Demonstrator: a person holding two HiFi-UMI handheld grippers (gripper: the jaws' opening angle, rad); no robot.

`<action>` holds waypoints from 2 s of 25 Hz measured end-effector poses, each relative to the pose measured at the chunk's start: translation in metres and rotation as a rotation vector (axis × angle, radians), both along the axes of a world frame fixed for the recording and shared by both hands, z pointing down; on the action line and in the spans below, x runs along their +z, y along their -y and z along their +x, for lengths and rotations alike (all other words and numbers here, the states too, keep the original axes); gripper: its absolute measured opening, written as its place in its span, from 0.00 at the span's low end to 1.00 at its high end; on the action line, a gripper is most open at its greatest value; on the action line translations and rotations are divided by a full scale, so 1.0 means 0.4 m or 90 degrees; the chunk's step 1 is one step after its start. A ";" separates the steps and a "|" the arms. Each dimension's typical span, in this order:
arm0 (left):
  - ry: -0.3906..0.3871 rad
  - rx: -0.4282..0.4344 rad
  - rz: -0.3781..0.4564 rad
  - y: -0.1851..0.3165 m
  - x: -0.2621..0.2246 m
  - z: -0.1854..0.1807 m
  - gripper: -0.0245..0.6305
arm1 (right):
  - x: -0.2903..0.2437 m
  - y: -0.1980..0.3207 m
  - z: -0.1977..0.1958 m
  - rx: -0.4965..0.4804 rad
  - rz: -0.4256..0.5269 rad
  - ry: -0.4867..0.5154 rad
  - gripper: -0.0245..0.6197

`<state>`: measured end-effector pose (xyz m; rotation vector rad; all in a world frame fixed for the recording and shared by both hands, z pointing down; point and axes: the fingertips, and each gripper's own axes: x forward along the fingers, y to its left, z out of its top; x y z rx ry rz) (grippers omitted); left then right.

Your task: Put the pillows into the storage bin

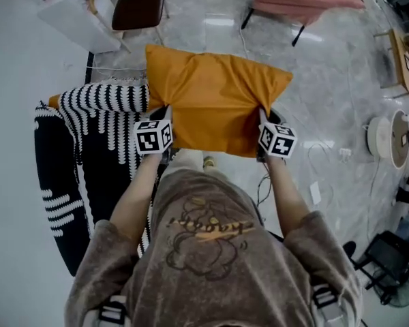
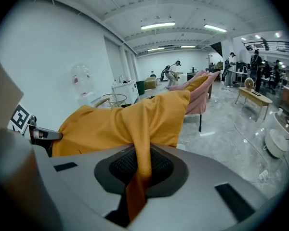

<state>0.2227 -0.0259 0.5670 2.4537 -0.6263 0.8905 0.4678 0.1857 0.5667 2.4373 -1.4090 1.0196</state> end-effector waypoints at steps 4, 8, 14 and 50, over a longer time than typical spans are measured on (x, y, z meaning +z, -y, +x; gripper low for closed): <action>0.011 0.029 -0.017 0.009 0.043 0.107 0.05 | 0.037 -0.008 0.093 0.034 -0.009 0.012 0.10; 0.028 0.034 -0.043 0.062 0.093 0.200 0.05 | 0.083 0.032 0.175 0.052 -0.024 0.029 0.10; 0.070 0.040 -0.095 0.188 0.241 0.294 0.05 | 0.232 0.144 0.258 0.057 -0.075 0.072 0.10; 0.038 -0.248 -0.023 0.131 0.064 0.227 0.49 | 0.187 0.537 0.125 -0.374 -0.013 0.119 0.48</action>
